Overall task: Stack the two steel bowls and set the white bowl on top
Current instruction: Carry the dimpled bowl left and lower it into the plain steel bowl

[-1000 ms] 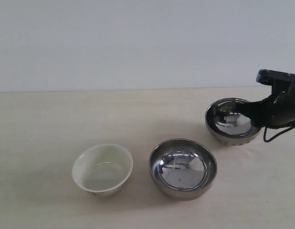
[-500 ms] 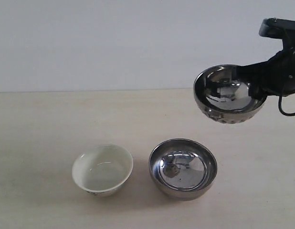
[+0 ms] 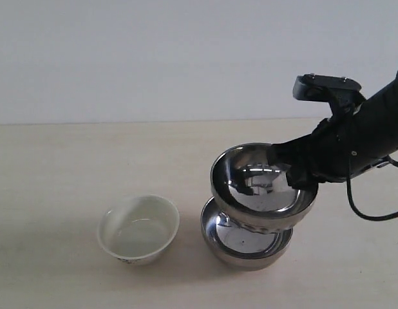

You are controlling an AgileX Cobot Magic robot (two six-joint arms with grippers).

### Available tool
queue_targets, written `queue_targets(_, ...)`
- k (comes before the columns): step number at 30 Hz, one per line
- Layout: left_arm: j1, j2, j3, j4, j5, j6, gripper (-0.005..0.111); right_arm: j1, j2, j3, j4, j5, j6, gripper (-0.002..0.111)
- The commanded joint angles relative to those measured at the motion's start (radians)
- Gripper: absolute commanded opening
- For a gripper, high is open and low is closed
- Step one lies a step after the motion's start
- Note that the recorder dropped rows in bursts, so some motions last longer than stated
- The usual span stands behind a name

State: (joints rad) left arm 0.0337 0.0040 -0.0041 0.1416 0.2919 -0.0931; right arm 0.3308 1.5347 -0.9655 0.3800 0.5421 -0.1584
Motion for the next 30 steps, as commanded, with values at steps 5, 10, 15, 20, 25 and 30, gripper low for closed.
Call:
queue_targets(5,0.004,-0.004,0.004,0.001,0.001,-0.008,0.004,0.006,0.048,0.035,0.011,-0.014,-0.017,0.0)
queue_targets(10,0.004,-0.004,0.004,0.001,0.001,-0.008,0.004,0.01,0.071,0.035,0.027,-0.048,-0.017,0.0)
queue_targets(15,0.004,-0.004,0.004,0.001,0.001,-0.008,0.004,0.039,0.071,0.035,0.036,-0.089,-0.022,0.0)
queue_targets(20,0.004,-0.004,0.004,0.001,0.001,-0.008,0.004,0.086,0.071,0.035,0.034,-0.143,-0.039,0.0)
queue_targets(25,0.004,-0.004,0.004,0.001,0.001,-0.008,0.004,0.086,0.089,0.035,0.019,-0.145,-0.039,0.0)
queue_targets(30,0.004,-0.004,0.004,0.001,0.001,-0.008,0.004,0.086,0.143,0.035,0.019,-0.178,-0.039,0.0)
